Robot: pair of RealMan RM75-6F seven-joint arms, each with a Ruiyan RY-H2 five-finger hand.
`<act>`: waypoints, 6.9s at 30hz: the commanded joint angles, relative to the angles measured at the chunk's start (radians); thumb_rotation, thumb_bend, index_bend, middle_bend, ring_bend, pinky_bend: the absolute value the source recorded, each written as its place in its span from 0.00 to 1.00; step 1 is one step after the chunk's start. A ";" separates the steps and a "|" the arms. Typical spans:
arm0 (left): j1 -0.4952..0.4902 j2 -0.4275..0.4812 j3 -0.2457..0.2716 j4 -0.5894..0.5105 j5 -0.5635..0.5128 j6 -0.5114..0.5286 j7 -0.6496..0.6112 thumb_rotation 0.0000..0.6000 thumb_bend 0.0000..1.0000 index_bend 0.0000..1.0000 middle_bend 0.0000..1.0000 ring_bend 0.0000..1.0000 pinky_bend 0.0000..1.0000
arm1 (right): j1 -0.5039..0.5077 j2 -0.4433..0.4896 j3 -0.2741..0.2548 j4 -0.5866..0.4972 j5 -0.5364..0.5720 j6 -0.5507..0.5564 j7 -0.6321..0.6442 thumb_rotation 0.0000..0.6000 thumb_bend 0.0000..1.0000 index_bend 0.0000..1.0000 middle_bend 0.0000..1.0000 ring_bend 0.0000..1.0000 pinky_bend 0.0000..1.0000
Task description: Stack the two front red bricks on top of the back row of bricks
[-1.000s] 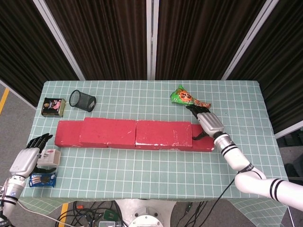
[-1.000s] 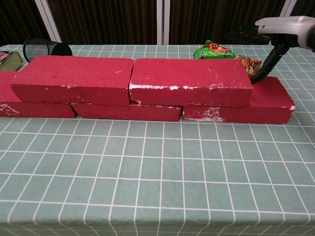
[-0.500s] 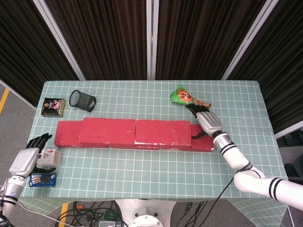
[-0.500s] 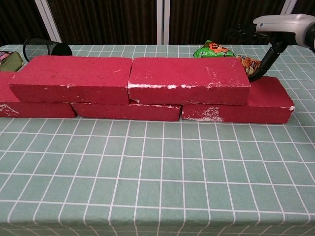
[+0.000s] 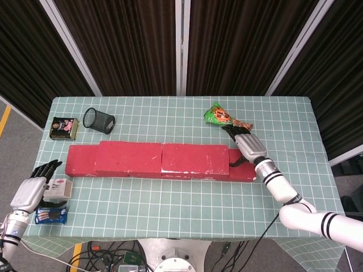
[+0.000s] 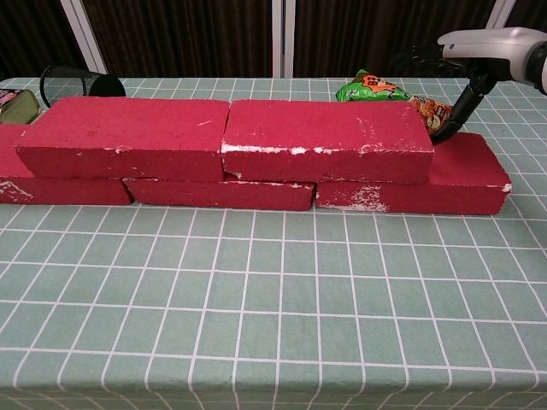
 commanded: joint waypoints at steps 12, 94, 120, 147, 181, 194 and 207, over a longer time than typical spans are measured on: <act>0.001 -0.002 0.000 0.002 -0.002 -0.001 0.000 1.00 0.00 0.04 0.00 0.00 0.00 | 0.007 -0.005 0.002 0.006 0.010 -0.004 -0.008 1.00 0.01 0.00 0.00 0.00 0.00; -0.222 -0.318 -0.202 0.221 -0.204 -0.050 0.194 1.00 0.02 0.04 0.00 0.00 0.00 | -0.115 0.112 0.006 -0.016 -0.139 0.011 0.184 1.00 0.01 0.00 0.00 0.00 0.00; -0.232 -0.313 -0.204 0.209 -0.219 -0.052 0.196 1.00 0.02 0.04 0.00 0.00 0.00 | -0.108 0.091 0.007 -0.006 -0.141 -0.001 0.183 1.00 0.01 0.00 0.00 0.00 0.00; -0.261 -0.338 -0.214 0.263 -0.228 -0.084 0.168 1.00 0.02 0.04 0.00 0.00 0.00 | -0.077 0.022 0.009 0.014 -0.117 -0.009 0.146 1.00 0.01 0.00 0.00 0.00 0.00; -0.273 -0.326 -0.214 0.269 -0.233 -0.102 0.151 1.00 0.02 0.04 0.00 0.00 0.00 | -0.063 -0.009 0.009 0.008 -0.109 -0.008 0.129 1.00 0.01 0.00 0.00 0.00 0.00; -0.272 -0.321 -0.213 0.272 -0.239 -0.109 0.138 1.00 0.02 0.04 0.00 0.00 0.00 | -0.068 0.001 0.007 -0.001 -0.106 -0.001 0.127 1.00 0.01 0.00 0.00 0.00 0.00; -0.270 -0.315 -0.214 0.278 -0.238 -0.109 0.126 1.00 0.02 0.04 0.00 0.00 0.00 | -0.075 0.012 0.007 -0.009 -0.116 0.002 0.138 1.00 0.01 0.00 0.00 0.00 0.00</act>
